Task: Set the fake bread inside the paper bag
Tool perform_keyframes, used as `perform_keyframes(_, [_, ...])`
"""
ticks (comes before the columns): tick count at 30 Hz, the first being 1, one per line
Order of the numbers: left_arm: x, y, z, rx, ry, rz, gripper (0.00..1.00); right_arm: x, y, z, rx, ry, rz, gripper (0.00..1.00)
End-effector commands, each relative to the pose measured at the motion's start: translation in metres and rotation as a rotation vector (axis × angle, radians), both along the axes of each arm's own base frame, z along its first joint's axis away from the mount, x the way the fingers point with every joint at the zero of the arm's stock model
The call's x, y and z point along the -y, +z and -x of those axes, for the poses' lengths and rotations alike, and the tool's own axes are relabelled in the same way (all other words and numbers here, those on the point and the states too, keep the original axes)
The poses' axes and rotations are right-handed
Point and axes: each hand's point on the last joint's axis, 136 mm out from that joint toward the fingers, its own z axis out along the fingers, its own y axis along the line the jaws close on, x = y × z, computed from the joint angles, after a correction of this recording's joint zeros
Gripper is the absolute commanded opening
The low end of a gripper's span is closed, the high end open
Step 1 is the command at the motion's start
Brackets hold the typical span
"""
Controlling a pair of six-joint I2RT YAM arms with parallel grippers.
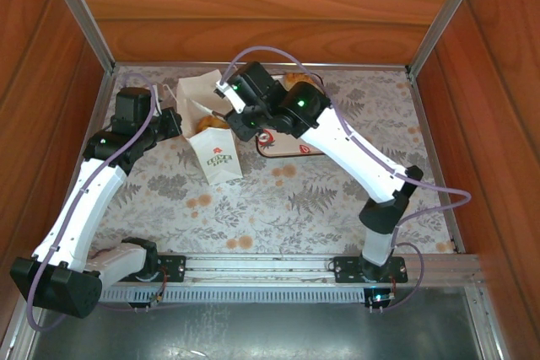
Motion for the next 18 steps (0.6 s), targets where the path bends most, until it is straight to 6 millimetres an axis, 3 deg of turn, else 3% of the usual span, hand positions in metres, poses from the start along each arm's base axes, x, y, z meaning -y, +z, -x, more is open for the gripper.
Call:
perform_keyframes(1, [0.005, 0.014, 0.003, 0.028, -0.016, 0.025, 0.18, 0.008, 0.05, 0.018, 0.034, 0.02, -0.172, 0.52])
perform_keyframes(4, [0.004, 0.016, 0.004, 0.032, -0.014, 0.029, 0.23, 0.02, 0.073, 0.032, 0.042, 0.033, -0.259, 0.52])
perform_keyframes(9, [0.004, 0.019, 0.006, 0.042, -0.011, 0.036, 0.35, 0.042, 0.094, 0.046, 0.039, 0.026, -0.367, 0.52])
perform_keyframes(13, [0.001, 0.022, 0.008, 0.058, -0.004, 0.032, 0.46, 0.066, 0.104, 0.05, 0.031, -0.007, -0.446, 0.52])
perform_keyframes(18, [-0.001, 0.025, 0.009, 0.071, -0.001, 0.018, 0.48, 0.101, 0.108, 0.041, -0.013, -0.096, -0.526, 0.52])
